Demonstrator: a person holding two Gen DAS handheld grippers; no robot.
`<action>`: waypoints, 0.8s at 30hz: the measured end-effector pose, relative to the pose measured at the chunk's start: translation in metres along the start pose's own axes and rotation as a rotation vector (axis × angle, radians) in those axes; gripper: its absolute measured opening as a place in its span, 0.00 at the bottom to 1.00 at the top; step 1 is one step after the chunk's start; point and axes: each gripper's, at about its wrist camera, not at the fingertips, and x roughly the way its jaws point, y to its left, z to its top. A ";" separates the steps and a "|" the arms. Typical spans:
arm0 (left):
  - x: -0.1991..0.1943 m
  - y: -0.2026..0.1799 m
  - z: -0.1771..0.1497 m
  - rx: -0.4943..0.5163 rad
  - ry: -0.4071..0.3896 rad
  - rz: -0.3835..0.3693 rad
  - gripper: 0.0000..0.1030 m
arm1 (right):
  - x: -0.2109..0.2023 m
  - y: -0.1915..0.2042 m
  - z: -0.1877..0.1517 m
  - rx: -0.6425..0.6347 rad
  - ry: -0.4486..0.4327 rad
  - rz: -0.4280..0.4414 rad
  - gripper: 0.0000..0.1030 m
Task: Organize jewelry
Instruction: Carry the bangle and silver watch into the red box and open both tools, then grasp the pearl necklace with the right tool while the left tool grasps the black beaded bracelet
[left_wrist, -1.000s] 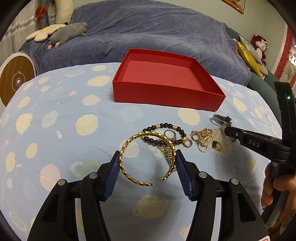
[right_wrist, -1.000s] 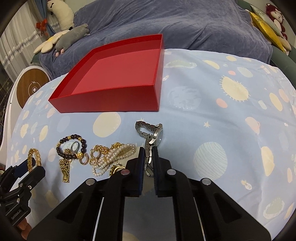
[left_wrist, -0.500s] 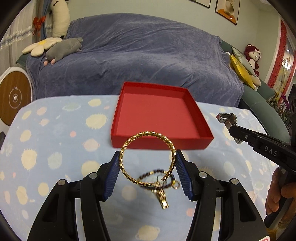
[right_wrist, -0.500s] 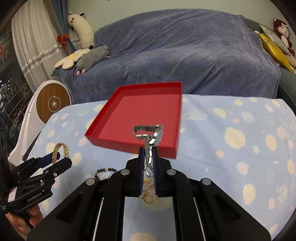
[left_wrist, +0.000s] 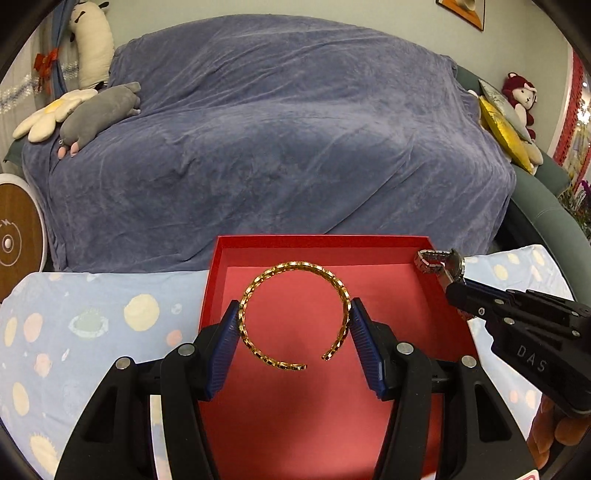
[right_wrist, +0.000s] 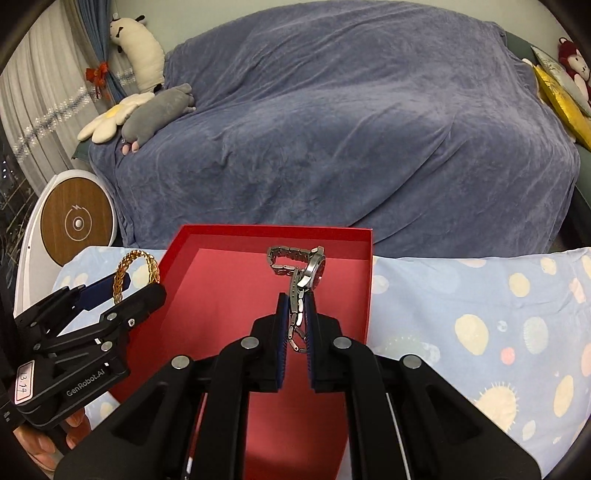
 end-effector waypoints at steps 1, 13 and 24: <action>0.011 0.001 0.003 -0.001 0.021 -0.008 0.55 | 0.010 -0.003 0.002 0.005 0.018 -0.006 0.07; 0.074 0.006 0.012 -0.006 0.161 0.038 0.61 | 0.056 -0.016 0.010 -0.033 0.092 -0.099 0.15; -0.028 0.031 -0.004 -0.069 -0.009 0.053 0.66 | -0.065 -0.016 -0.037 -0.050 -0.065 -0.063 0.32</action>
